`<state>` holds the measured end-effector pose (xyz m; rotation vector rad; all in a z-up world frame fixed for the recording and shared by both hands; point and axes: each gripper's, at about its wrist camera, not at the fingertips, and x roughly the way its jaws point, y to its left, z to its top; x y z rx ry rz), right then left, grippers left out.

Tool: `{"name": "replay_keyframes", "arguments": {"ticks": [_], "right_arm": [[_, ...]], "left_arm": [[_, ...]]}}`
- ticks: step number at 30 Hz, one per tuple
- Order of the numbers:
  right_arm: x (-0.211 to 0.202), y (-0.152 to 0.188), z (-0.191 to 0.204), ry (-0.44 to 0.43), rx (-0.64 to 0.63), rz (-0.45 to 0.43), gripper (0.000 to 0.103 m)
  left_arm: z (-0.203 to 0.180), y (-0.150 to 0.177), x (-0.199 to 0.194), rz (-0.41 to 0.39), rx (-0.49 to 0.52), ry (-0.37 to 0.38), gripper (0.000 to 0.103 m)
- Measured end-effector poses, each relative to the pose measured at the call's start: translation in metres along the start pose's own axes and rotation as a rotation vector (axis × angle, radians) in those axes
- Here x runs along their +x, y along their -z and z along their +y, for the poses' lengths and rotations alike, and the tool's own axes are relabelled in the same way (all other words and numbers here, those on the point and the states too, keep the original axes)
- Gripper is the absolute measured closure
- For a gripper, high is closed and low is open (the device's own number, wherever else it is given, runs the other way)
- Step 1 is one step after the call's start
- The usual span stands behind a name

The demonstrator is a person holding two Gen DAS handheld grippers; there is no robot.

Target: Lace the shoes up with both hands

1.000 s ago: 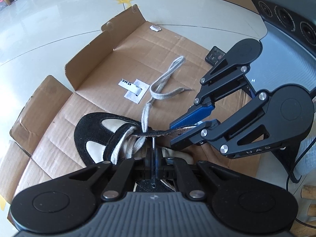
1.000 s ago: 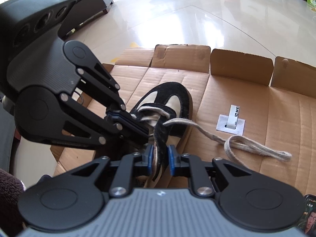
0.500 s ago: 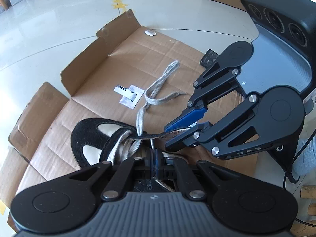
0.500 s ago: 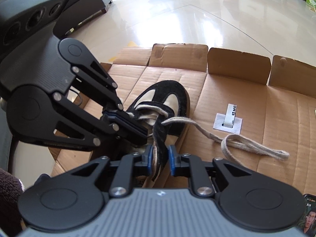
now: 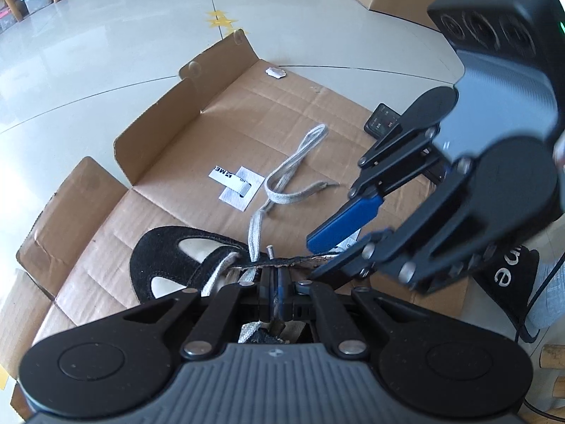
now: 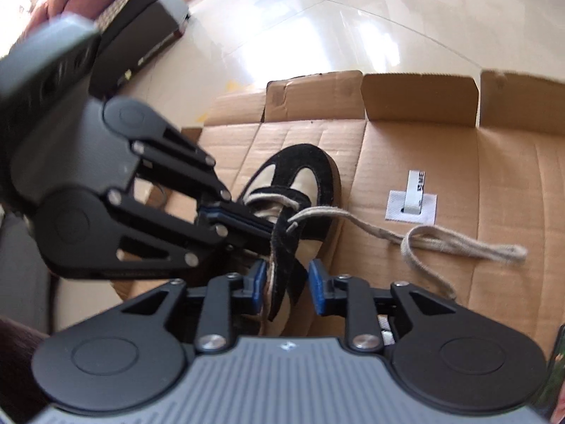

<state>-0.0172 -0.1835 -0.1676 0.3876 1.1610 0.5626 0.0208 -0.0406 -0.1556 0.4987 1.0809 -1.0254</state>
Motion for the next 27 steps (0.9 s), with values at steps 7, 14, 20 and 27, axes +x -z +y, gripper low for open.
{"name": "replay_keyframes", "arguments": {"ticks": [7, 14, 20, 27], "right_arm": [[0.007, -0.014, -0.022, -0.100, 0.235, -0.022, 0.085], [0.025, -0.018, -0.034, -0.135, 0.340, -0.018, 0.100], [0.018, -0.022, -0.027, -0.097, 0.305, -0.067, 0.101], [0.007, -0.031, -0.029, -0.044, 0.295, -0.097, 0.090]], "left_arm": [[-0.001, 0.004, -0.001, -0.010, 0.008, -0.010, 0.102], [-0.001, 0.005, -0.002, -0.010, 0.018, -0.011, 0.102], [0.000, 0.006, -0.002, -0.008, -0.004, -0.007, 0.094], [-0.004, 0.006, -0.003, 0.006, 0.018, -0.016, 0.077]]}}
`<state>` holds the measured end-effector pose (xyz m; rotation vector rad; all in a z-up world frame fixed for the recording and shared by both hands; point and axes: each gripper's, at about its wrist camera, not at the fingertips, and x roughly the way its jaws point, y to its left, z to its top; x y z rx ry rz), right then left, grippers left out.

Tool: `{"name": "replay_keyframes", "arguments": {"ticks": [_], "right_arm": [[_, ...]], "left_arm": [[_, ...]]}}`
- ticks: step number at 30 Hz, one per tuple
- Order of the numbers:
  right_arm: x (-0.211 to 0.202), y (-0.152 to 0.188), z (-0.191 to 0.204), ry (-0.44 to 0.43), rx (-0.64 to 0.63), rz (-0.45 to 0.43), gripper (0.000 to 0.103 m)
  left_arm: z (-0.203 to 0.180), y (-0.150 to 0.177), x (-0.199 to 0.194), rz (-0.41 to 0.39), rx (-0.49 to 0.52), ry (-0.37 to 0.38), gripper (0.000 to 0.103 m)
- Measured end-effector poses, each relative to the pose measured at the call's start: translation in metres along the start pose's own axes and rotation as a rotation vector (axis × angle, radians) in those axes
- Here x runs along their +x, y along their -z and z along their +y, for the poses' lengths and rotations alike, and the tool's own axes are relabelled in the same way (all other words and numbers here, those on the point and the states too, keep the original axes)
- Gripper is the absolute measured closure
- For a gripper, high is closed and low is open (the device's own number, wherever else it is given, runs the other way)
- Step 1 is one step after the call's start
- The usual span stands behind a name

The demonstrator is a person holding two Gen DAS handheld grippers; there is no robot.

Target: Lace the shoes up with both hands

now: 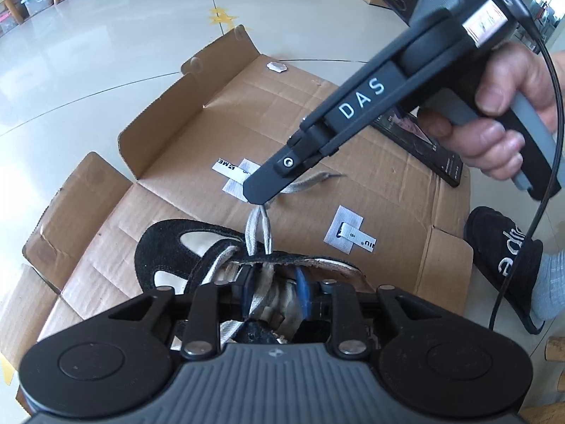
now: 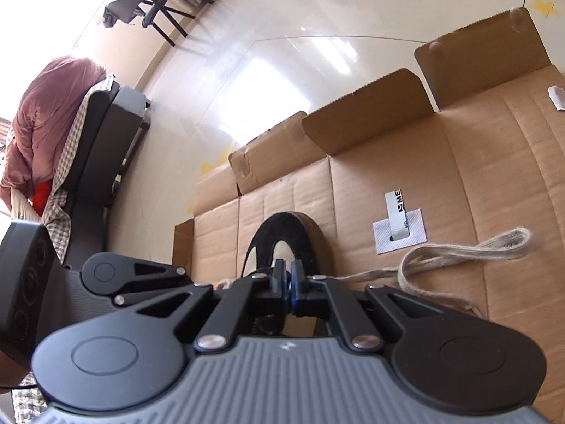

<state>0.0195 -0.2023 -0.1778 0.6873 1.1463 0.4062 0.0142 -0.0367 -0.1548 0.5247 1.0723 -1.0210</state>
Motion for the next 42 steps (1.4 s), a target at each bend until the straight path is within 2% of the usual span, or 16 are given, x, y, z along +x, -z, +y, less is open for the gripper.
{"name": "replay_keyframes", "arguments": {"ticks": [2, 7, 8, 9, 10, 11, 12, 14, 15, 17, 21, 22, 26, 34, 39, 42], "right_arm": [[0.001, 0.003, -0.001, -0.005, 0.016, 0.014, 0.081], [0.013, 0.013, -0.004, -0.040, 0.070, 0.067, 0.081], [0.017, 0.015, -0.005, -0.045, 0.083, 0.072, 0.083], [0.020, 0.016, -0.005, -0.046, 0.090, 0.073, 0.096], [0.020, 0.017, -0.004, -0.041, 0.081, 0.065, 0.100], [0.019, 0.017, -0.003, -0.036, 0.071, 0.058, 0.101], [0.018, 0.018, -0.002, -0.031, 0.061, 0.051, 0.101], [0.013, 0.019, 0.006, -0.007, 0.001, 0.032, 0.101], [0.008, 0.020, 0.013, 0.016, -0.049, 0.014, 0.101], [0.002, 0.021, 0.022, 0.055, -0.108, -0.015, 0.101], [-0.013, 0.020, 0.041, 0.150, -0.236, -0.085, 0.102], [-0.019, 0.019, 0.045, 0.177, -0.265, -0.108, 0.102], [-0.049, 0.012, 0.051, 0.314, -0.358, -0.159, 0.102], [-0.084, 0.022, 0.034, 0.611, -0.463, -0.177, 0.102], [-0.096, 0.032, 0.027, 0.799, -0.597, -0.176, 0.102], [-0.109, 0.026, 0.025, 0.826, -0.579, -0.181, 0.102]], "left_arm": [[-0.001, 0.001, 0.001, -0.001, 0.004, -0.002, 0.077], [-0.002, 0.001, 0.003, 0.008, 0.012, -0.005, 0.077], [-0.002, 0.000, 0.004, 0.011, 0.014, -0.008, 0.077], [-0.003, 0.000, 0.004, 0.015, 0.020, -0.017, 0.074], [-0.005, 0.000, 0.004, 0.023, 0.030, -0.037, 0.070], [-0.008, 0.000, 0.003, 0.031, 0.045, -0.072, 0.062], [-0.014, 0.002, 0.000, 0.042, 0.074, -0.151, 0.055], [-0.024, 0.006, -0.005, 0.059, 0.091, -0.275, 0.051], [-0.028, 0.008, -0.007, 0.067, 0.087, -0.328, 0.050], [-0.031, 0.013, -0.012, 0.077, 0.009, -0.357, 0.049], [-0.031, 0.020, -0.017, 0.079, -0.144, -0.256, 0.049], [-0.033, 0.023, -0.017, 0.071, -0.164, -0.253, 0.049], [-0.038, 0.036, -0.006, 0.070, -0.166, -0.317, 0.049], [-0.033, 0.052, 0.002, 0.044, -0.197, -0.333, 0.050], [-0.030, 0.054, 0.003, 0.041, -0.199, -0.352, 0.049], [-0.028, 0.055, 0.005, 0.039, -0.209, -0.350, 0.049]]}}
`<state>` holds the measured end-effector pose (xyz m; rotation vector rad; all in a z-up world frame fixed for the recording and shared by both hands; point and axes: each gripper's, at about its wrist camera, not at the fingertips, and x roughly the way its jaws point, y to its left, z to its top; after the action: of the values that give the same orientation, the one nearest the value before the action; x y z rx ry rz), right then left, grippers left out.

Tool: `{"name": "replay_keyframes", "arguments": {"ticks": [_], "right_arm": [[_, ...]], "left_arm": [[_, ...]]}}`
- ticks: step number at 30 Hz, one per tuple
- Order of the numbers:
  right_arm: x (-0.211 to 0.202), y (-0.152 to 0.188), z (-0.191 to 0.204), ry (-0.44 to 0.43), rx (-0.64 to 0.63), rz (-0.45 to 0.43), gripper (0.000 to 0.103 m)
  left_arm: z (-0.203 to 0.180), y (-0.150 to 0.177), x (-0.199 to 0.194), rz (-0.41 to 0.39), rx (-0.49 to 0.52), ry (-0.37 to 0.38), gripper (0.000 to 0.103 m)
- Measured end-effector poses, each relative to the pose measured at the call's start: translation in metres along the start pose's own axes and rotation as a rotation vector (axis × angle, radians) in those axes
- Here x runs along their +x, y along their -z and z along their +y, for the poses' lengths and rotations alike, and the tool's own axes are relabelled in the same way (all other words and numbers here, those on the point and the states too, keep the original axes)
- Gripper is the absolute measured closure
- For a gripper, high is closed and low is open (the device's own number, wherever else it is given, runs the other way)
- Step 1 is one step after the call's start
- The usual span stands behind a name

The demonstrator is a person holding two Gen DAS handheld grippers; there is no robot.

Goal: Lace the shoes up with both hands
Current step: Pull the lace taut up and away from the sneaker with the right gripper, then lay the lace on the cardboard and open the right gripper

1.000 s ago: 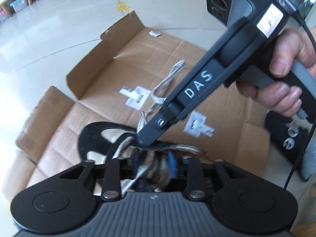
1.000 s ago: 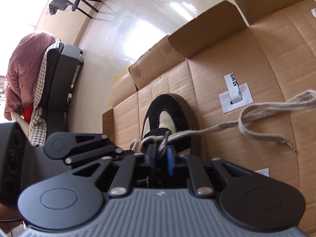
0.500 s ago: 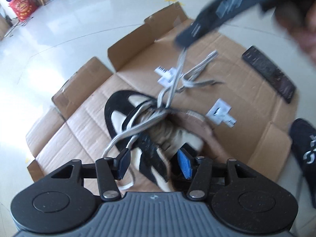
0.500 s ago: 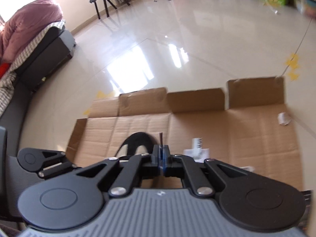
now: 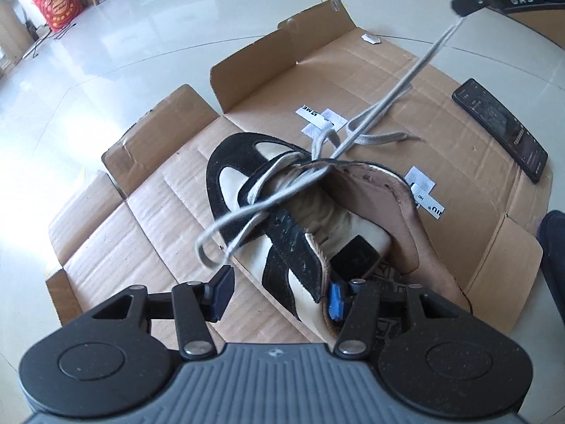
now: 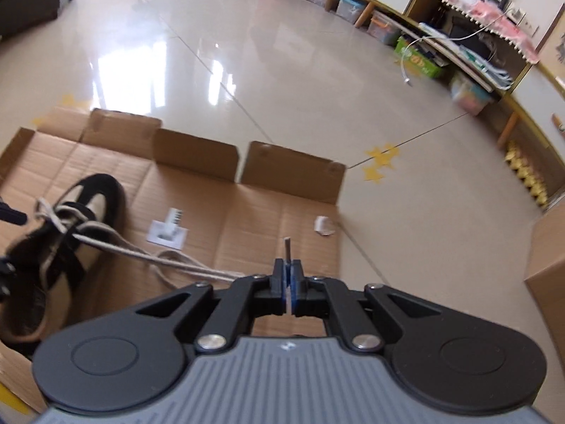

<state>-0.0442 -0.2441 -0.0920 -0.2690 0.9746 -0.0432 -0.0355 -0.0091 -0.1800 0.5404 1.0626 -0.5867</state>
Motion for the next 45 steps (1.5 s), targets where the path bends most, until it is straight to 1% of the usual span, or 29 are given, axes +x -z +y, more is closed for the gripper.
{"name": "replay_keyframes", "arguments": {"ticks": [1, 2, 3, 4, 5, 6, 10, 11, 13, 14, 20, 23, 25, 28, 34, 38, 42, 45], "right_arm": [[-0.002, -0.002, -0.002, 0.007, -0.005, -0.002, 0.102], [-0.008, -0.006, -0.004, 0.018, -0.047, -0.014, 0.102], [-0.012, -0.010, -0.006, 0.027, -0.086, -0.023, 0.102], [-0.015, -0.012, -0.006, 0.019, -0.105, -0.021, 0.102], [-0.020, -0.017, -0.006, -0.005, -0.138, -0.008, 0.102], [-0.025, -0.022, -0.006, -0.028, -0.170, 0.005, 0.102], [-0.043, -0.036, 0.000, -0.054, -0.300, 0.018, 0.102], [-0.048, -0.040, 0.001, -0.035, -0.347, 0.016, 0.102], [-0.053, -0.043, -0.001, -0.002, -0.394, 0.016, 0.102], [-0.056, -0.045, -0.004, 0.028, -0.434, 0.024, 0.102], [-0.064, -0.049, -0.013, 0.102, -0.576, 0.081, 0.102], [-0.070, -0.053, -0.023, 0.149, -0.611, 0.101, 0.102], [-0.074, -0.057, -0.030, 0.163, -0.619, 0.123, 0.102], [-0.082, -0.059, -0.036, 0.193, -0.655, 0.131, 0.102], [-0.092, -0.062, -0.047, 0.227, -0.688, 0.147, 0.102], [-0.090, -0.062, -0.050, 0.240, -0.690, 0.161, 0.102], [-0.079, -0.052, -0.040, 0.207, -0.683, 0.192, 0.102], [-0.068, -0.039, -0.023, 0.128, -0.661, 0.209, 0.102]], "left_arm": [[0.000, 0.000, 0.001, 0.001, -0.001, 0.000, 0.049], [0.000, 0.000, 0.003, 0.001, -0.003, 0.000, 0.049], [0.001, 0.000, 0.004, 0.000, -0.008, 0.002, 0.052], [0.002, -0.001, 0.004, -0.003, -0.015, 0.010, 0.055], [0.002, -0.001, 0.004, -0.002, -0.019, 0.023, 0.062], [0.001, -0.001, 0.004, -0.002, -0.022, 0.032, 0.064], [-0.001, -0.002, 0.003, -0.005, -0.011, 0.027, 0.066], [-0.001, -0.002, 0.003, -0.006, -0.018, 0.029, 0.066], [-0.001, -0.001, 0.003, -0.010, -0.030, 0.029, 0.068], [-0.001, -0.001, 0.003, -0.013, -0.031, 0.028, 0.068], [-0.002, 0.000, 0.003, -0.019, -0.032, 0.027, 0.068], [-0.002, 0.001, 0.003, -0.022, -0.039, 0.029, 0.068], [-0.002, 0.001, 0.003, -0.025, -0.042, 0.028, 0.068], [-0.002, 0.002, 0.003, -0.027, -0.046, 0.027, 0.068], [-0.003, 0.002, 0.003, -0.032, -0.053, 0.026, 0.068], [-0.002, 0.003, 0.003, -0.035, -0.058, 0.027, 0.068], [0.001, 0.004, 0.002, -0.042, -0.084, 0.038, 0.068], [0.006, 0.005, 0.001, -0.052, -0.118, 0.055, 0.068]]}}
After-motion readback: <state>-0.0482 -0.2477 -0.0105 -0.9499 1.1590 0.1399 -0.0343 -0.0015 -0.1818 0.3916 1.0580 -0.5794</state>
